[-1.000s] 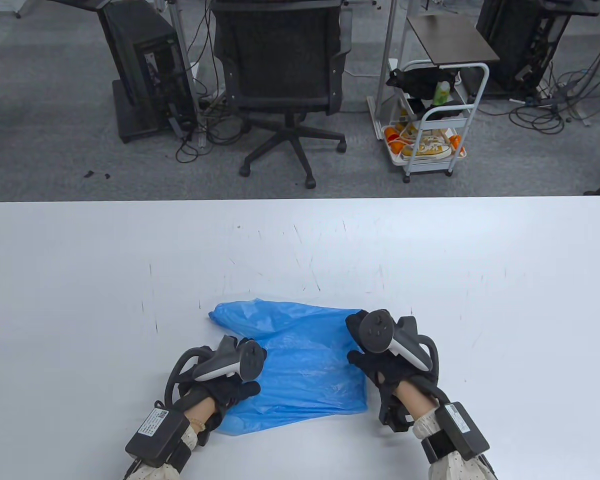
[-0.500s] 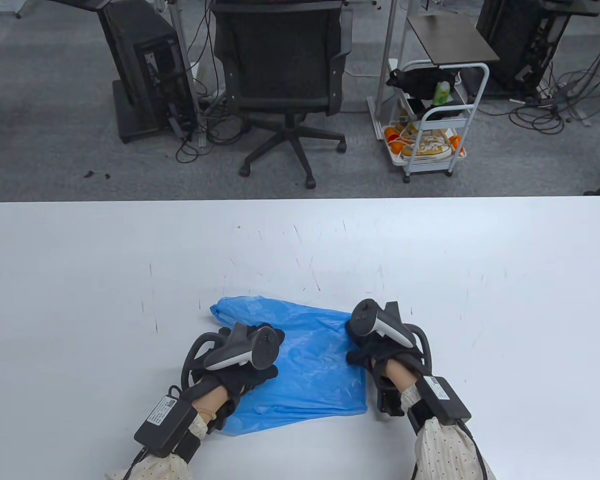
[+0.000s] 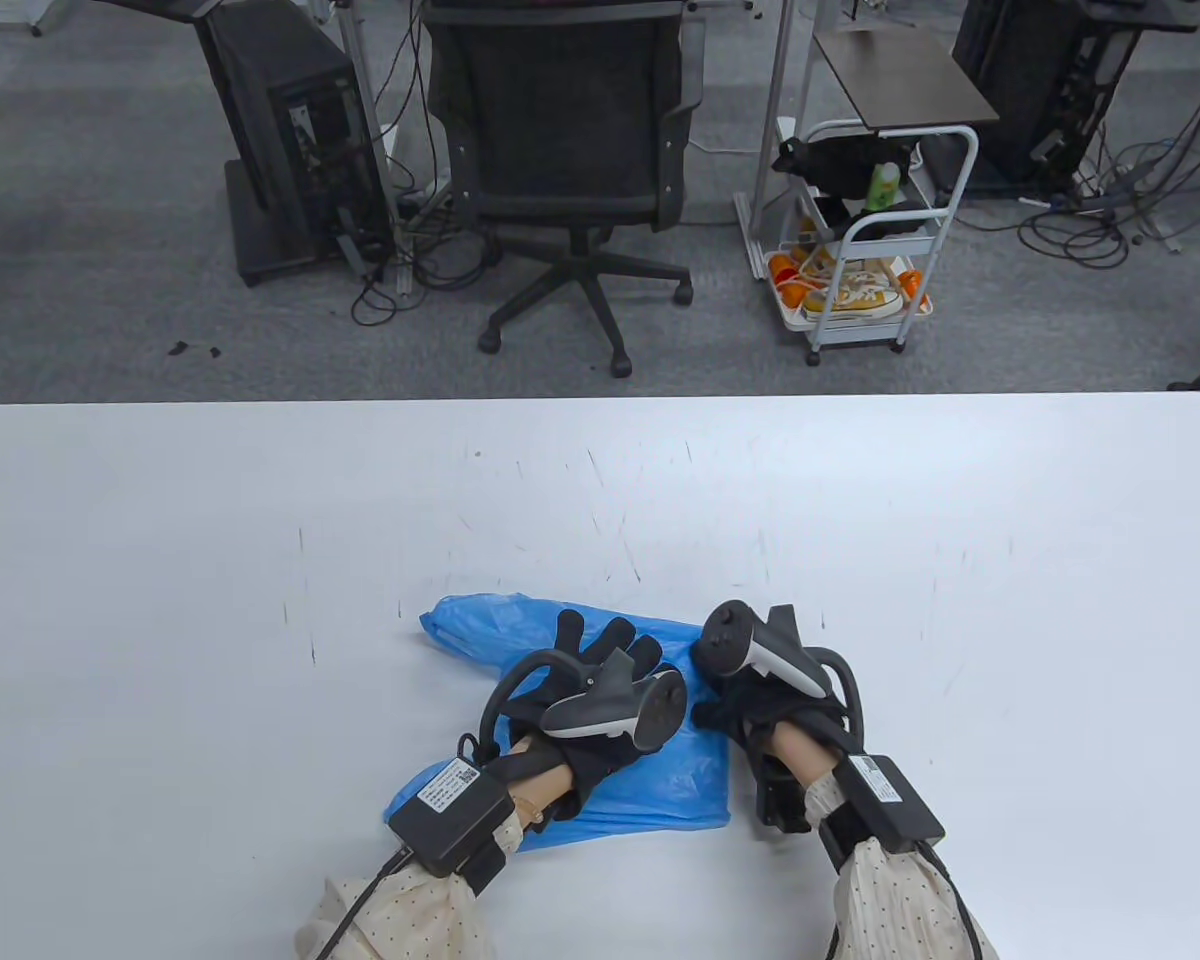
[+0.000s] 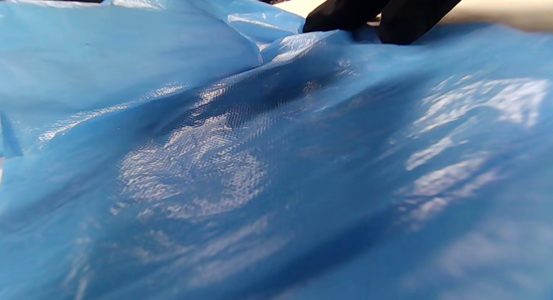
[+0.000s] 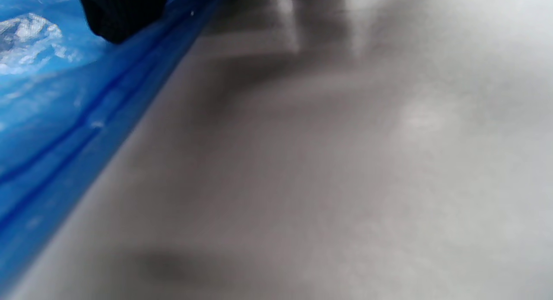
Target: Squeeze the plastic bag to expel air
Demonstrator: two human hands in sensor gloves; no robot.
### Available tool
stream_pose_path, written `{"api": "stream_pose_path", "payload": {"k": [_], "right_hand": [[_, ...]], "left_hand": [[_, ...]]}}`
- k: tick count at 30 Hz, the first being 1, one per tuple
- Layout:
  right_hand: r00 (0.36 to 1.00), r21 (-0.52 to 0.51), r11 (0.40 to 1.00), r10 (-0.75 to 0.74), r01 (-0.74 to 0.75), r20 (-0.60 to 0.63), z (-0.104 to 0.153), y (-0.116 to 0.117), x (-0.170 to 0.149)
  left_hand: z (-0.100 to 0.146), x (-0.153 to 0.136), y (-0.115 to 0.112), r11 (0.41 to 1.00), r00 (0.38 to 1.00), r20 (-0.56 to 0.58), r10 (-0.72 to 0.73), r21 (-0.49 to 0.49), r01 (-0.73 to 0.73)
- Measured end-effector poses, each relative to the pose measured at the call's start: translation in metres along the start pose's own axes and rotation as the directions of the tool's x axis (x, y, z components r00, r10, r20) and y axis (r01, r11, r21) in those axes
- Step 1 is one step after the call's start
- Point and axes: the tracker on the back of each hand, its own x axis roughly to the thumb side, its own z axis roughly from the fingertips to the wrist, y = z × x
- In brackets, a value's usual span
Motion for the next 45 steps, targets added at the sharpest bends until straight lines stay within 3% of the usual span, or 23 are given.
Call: {"api": "stream_pose_path", "payload": {"k": [6, 14, 27, 45], "right_hand": [[1.0, 0.0, 1.0, -0.009, 0.009, 0.002, 0.0, 0.001, -0.001], [1.0, -0.005, 1.0, -0.002, 0.002, 0.007, 0.0, 0.001, -0.001], [1.0, -0.007, 1.0, -0.004, 0.004, 0.005, 0.001, 0.002, -0.002], [1.0, -0.008, 1.0, -0.023, 0.023, 0.007, 0.001, 0.003, -0.004]], "left_hand": [[-0.025, -0.013, -0.015, 0.983, 0.989, -0.035, 0.14, -0.116, -0.143], [-0.032, -0.033, -0.026, 0.979, 0.989, -0.075, 0.125, -0.154, -0.136], [-0.017, -0.093, -0.038, 0.974, 0.973, -0.208, 0.098, -0.182, -0.137], [0.023, -0.178, -0.064, 0.96, 0.915, -0.382, 0.128, -0.184, -0.212]]}}
